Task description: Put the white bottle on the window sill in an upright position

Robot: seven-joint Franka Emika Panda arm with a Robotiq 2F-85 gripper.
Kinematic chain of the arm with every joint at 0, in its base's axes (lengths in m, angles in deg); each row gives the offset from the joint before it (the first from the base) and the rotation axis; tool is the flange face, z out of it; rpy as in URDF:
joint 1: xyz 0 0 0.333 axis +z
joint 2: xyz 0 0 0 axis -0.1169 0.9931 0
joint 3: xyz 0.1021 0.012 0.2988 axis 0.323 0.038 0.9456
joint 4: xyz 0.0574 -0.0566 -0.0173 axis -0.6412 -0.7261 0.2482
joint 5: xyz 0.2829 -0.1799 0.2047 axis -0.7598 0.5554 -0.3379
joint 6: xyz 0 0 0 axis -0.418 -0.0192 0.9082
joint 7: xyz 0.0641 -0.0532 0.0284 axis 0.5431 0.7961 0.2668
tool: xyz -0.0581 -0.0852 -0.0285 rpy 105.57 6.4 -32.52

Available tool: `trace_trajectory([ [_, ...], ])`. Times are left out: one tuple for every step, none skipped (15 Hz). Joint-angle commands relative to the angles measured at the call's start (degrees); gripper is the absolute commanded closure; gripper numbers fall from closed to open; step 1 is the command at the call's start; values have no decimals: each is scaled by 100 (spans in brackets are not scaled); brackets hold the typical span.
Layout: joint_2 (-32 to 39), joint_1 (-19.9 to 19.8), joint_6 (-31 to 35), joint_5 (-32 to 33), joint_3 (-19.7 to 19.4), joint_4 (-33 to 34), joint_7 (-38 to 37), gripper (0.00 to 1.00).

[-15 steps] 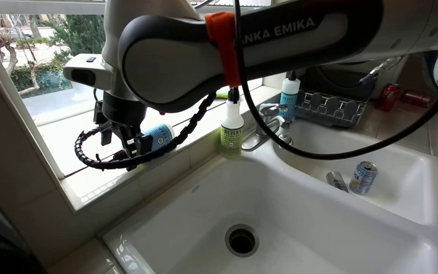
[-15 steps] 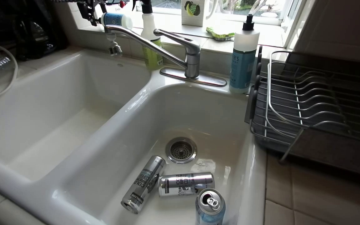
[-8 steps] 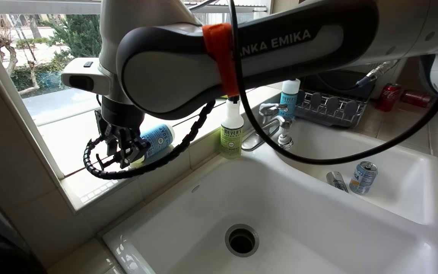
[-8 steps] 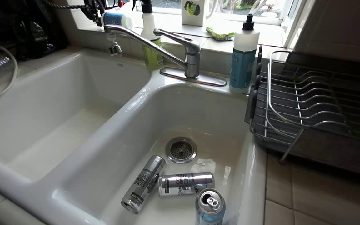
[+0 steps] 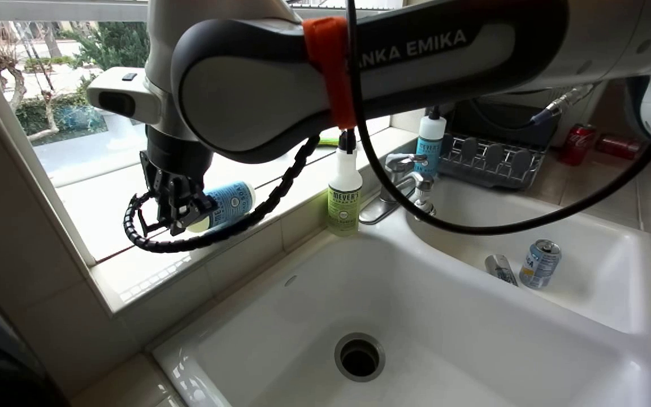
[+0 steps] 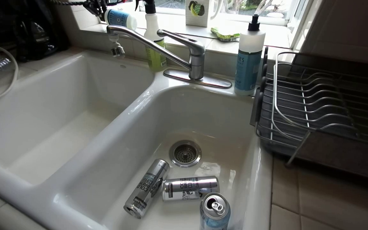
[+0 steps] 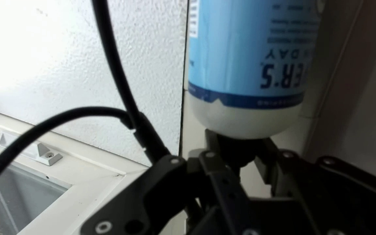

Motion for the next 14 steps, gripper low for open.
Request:
trace_trajectory([
  [-203, -40, 234, -135, -10, -32, -541, 92],
  [-267, -79, 353, -208, 6, -79, -731, 92],
  [-321, -110, 505, -266, 15, -121, -895, 92],
  [-387, -158, 670, -356, 35, -185, -1070, 92],
  [-451, -203, 867, -451, 53, -256, -1252, 92],
  [-528, -245, 1100, -511, 37, -364, -1448, 92],
  [-586, -283, 1325, -579, 39, -448, -1617, 92],
  [-642, -311, 1563, -607, 23, -537, -1779, 92],
  [-690, -359, 1822, -681, 42, -646, -1938, 92],
  [-743, -394, 2082, -740, 46, -766, -2097, 92],
  [-811, -434, 2331, -805, 62, -926, -2245, 92],
  [-886, -483, 2615, -905, 87, -1119, -2427, 92],
  [-980, -534, 2846, -1010, 126, -1352, -2568, 92],
  [-1075, -567, 3072, -1091, 137, -1577, -2714, 92],
])
